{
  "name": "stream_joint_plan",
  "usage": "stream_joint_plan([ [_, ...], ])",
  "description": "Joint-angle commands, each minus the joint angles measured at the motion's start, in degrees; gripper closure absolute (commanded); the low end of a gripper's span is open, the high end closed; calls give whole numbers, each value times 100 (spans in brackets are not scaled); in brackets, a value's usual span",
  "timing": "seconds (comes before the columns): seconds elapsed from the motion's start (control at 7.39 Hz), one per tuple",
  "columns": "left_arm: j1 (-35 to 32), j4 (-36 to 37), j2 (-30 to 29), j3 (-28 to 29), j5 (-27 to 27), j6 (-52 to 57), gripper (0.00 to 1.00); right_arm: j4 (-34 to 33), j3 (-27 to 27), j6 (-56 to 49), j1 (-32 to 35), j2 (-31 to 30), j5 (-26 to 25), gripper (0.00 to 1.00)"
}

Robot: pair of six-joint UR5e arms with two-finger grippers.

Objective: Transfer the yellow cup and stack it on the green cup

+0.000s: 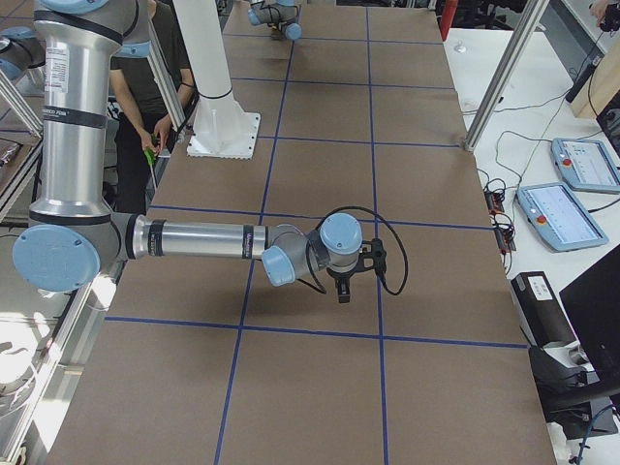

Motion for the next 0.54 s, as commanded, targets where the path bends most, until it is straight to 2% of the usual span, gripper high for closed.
stream_joint_plan([
  [0.0,-71,15,456,-464,796,762,73,0,4,3,-37,61,-23,0],
  [0.14,-177,6,449,-457,1410,1149,72,9,4,3,-37,62,-6,0],
  [0.41,-685,-46,143,-422,3130,1879,71,9,30,3,-54,166,-40,0],
])
